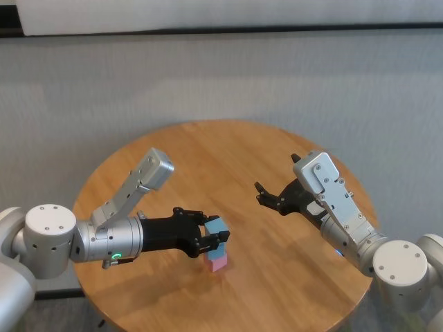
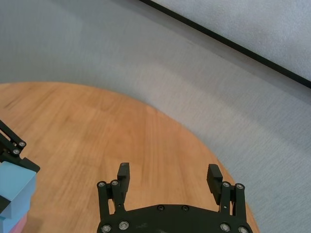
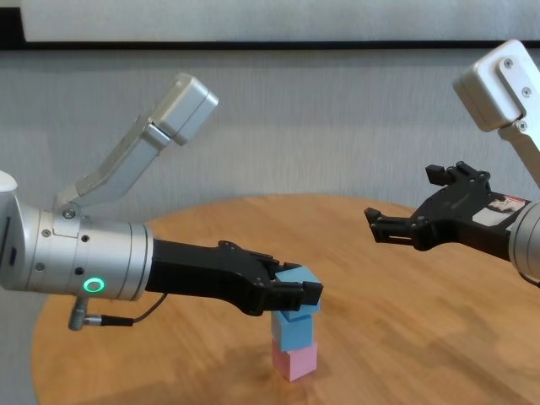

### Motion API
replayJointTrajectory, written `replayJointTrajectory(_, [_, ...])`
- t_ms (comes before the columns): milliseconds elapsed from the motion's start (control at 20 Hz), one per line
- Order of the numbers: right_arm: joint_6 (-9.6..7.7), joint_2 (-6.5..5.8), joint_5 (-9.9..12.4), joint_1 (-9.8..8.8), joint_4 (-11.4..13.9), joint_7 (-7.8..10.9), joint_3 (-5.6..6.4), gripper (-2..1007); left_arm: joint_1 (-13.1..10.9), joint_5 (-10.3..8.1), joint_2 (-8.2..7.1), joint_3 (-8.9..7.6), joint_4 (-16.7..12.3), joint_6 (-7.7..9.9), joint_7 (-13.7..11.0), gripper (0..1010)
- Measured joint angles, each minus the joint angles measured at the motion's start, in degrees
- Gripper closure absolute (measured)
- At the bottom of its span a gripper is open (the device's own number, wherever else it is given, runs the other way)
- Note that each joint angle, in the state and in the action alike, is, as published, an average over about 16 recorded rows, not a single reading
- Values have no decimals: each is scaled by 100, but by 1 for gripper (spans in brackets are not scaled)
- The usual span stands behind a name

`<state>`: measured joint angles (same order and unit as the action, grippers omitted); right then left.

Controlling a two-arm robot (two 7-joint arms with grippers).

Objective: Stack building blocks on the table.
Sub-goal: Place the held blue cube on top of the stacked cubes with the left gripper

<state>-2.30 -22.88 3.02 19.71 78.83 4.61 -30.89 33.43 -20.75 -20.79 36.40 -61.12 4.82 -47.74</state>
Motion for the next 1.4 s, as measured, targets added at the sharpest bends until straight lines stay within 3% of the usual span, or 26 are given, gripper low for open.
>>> replayJointTrajectory(1000, [0,0,0,0,0,0,0,0,88,-25,-87,234,25,-59,24,598])
replayJointTrajectory(1400, [0,0,0,0,0,0,0,0,85,-16,-91,236,19,-58,22,513])
